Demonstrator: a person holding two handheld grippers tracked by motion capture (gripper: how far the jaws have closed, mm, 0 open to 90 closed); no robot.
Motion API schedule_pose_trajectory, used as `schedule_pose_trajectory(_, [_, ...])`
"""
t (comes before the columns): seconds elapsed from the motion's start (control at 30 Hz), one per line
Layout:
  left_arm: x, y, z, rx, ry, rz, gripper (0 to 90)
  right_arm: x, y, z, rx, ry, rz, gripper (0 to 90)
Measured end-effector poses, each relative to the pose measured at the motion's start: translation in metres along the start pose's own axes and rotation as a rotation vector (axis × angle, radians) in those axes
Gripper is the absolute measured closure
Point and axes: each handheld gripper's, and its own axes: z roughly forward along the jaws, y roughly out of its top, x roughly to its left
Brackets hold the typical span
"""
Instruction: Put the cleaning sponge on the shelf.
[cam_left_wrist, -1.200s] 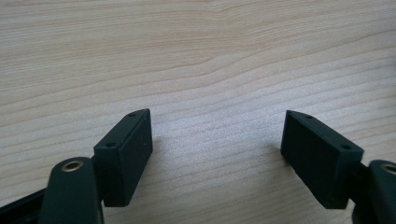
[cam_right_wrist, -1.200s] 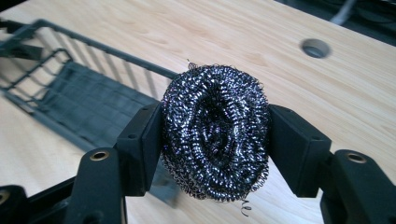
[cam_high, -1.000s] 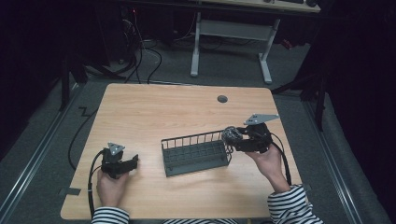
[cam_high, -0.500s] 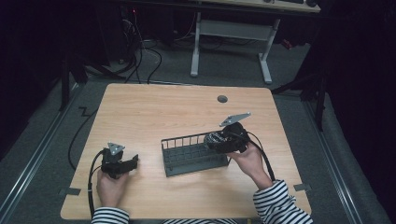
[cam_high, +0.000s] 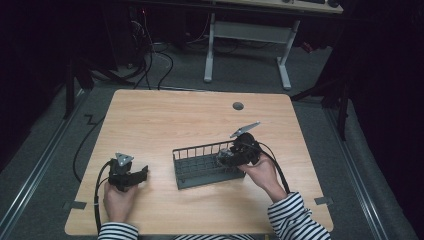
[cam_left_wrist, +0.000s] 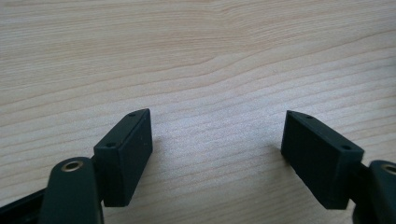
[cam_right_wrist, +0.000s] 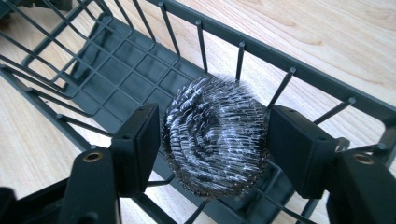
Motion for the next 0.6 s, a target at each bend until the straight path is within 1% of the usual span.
schedule_pose_trajectory(0.03, [0.0, 0.0, 0.0, 0.0, 0.0, 0.0, 25.3, 0.0, 0.0, 0.0, 0.0, 0.0, 0.0, 35.1])
schedule_pose_trajectory(0.1, [0.0, 0.0, 0.0, 0.0, 0.0, -0.001, 25.3, 0.0, 0.001, -0.002, -0.013, 0.001, 0.004, 32.3])
schedule_pose_trajectory(0.2, [0.0, 0.0, 0.0, 0.0, 0.0, 0.0, 25.3, 0.0, 0.0, -0.006, -0.034, 0.016, 0.005, 30.1])
schedule_pose_trajectory(0.27, [0.0, 0.0, 0.0, 0.0, 0.001, 0.0, 25.3, 0.001, -0.001, -0.012, -0.06, 0.012, -0.005, 29.5])
schedule_pose_trajectory(0.3, [0.0, 0.0, 0.0, 0.0, 0.001, 0.0, 25.3, 0.001, -0.002, -0.017, -0.081, 0.01, -0.003, 29.4])
schedule_pose_trajectory(0.33, [0.0, 0.0, 0.0, 0.0, 0.001, 0.0, 25.3, 0.001, -0.003, -0.02, -0.094, 0.004, -0.002, 29.2])
schedule_pose_trajectory(0.4, [0.0, 0.0, 0.0, 0.0, 0.001, 0.0, 25.2, 0.002, -0.006, -0.031, -0.145, -0.047, -0.022, 29.4])
schedule_pose_trajectory(0.47, [0.0, 0.0, 0.0, 0.0, 0.001, 0.0, 25.2, -0.001, -0.009, -0.04, -0.174, -0.053, -0.014, 29.7])
schedule_pose_trajectory(0.57, [0.0, 0.0, 0.0, 0.0, 0.001, 0.0, 25.2, -0.007, -0.015, -0.048, -0.191, -0.067, 0.0, 30.2])
schedule_pose_trajectory(0.6, [0.0, 0.0, 0.0, 0.0, 0.001, 0.0, 25.2, -0.007, -0.015, -0.048, -0.191, -0.067, 0.0, 30.2])
